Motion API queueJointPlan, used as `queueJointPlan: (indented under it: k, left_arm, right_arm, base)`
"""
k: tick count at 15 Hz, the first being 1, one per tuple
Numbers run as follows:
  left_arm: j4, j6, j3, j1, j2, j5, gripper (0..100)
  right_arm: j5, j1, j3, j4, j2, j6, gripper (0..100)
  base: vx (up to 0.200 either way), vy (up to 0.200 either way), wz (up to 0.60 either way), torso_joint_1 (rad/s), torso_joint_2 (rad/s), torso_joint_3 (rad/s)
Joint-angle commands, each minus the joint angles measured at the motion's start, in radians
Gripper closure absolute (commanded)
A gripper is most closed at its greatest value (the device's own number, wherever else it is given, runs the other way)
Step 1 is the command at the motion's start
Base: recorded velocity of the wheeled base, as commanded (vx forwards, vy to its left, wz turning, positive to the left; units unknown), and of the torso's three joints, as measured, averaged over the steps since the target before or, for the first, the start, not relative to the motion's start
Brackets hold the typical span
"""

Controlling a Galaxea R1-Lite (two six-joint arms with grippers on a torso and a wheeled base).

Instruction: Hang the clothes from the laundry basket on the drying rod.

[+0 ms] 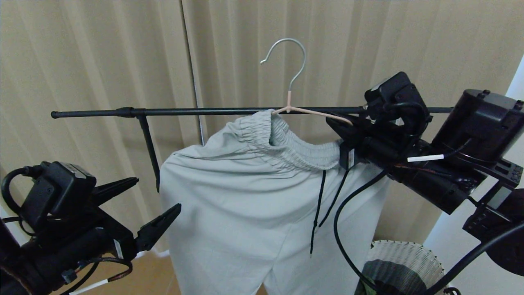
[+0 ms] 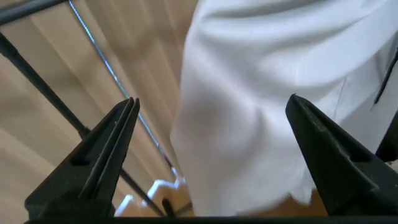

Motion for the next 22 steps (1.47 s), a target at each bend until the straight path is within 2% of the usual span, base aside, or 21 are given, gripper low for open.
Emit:
queueJointPlan:
  k: [1, 4, 8, 9, 11, 15, 18, 22]
  left_arm:
    - [-0.02, 0.003, 0.013, 0.046, 0.013, -0.036, 0]
    - [-0.025, 0.004, 0.013, 0.083, 0.008, -0.056, 0]
    - [-0.027, 0.004, 0.028, 0.077, 0.003, -0.078, 0]
    - [-0.037, 0.004, 0.035, 0.077, 0.002, -0.104, 100]
    - [-0.073, 0.003, 0.047, 0.079, 0.0, -0.145, 100]
    - [-0.074, 0.006, 0.048, 0.091, 0.002, -0.144, 100]
    - [-0.076, 0.015, 0.048, 0.181, 0.002, -0.145, 100]
    - [-0.074, 0.042, 0.053, 0.195, 0.0, -0.145, 100]
  right_arm:
    - [0.003, 0.001, 0.001, 0.0, -0.031, 0.0, 100]
    - [0.007, 0.002, 0.001, 0.004, -0.055, 0.0, 100]
    - [0.009, 0.01, 0.004, 0.004, -0.072, 0.0, 100]
    - [0.007, 0.015, 0.004, 0.006, -0.075, 0.0, 100]
    - [0.007, 0.022, 0.004, 0.015, -0.083, 0.0, 100]
    - [0.0, 0.018, -0.002, 0.052, -0.095, 0.0, 100]
    - [-0.005, -0.056, -0.014, 0.081, -0.104, -0.001, 100]
    - [-0.003, -0.076, -0.028, 0.087, -0.107, -0.001, 100]
  base:
    - [0.0, 0.0, 0.0, 0.0, 0.0, 0.0]
    - [0.0, 0.0, 0.0, 0.0, 0.0, 0.0]
    - [0.0, 0.0, 0.0, 0.0, 0.0, 0.0]
    - [0.0, 0.0, 0.0, 0.0, 0.0, 0.0]
    - [0.0, 0.0, 0.0, 0.0, 0.0, 0.0]
    - [0.0, 0.0, 0.0, 0.0, 0.0, 0.0]
    - [0.0, 0.0, 0.0, 0.0, 0.0, 0.0]
    - [0.0, 0.0, 0.0, 0.0, 0.0, 0.0]
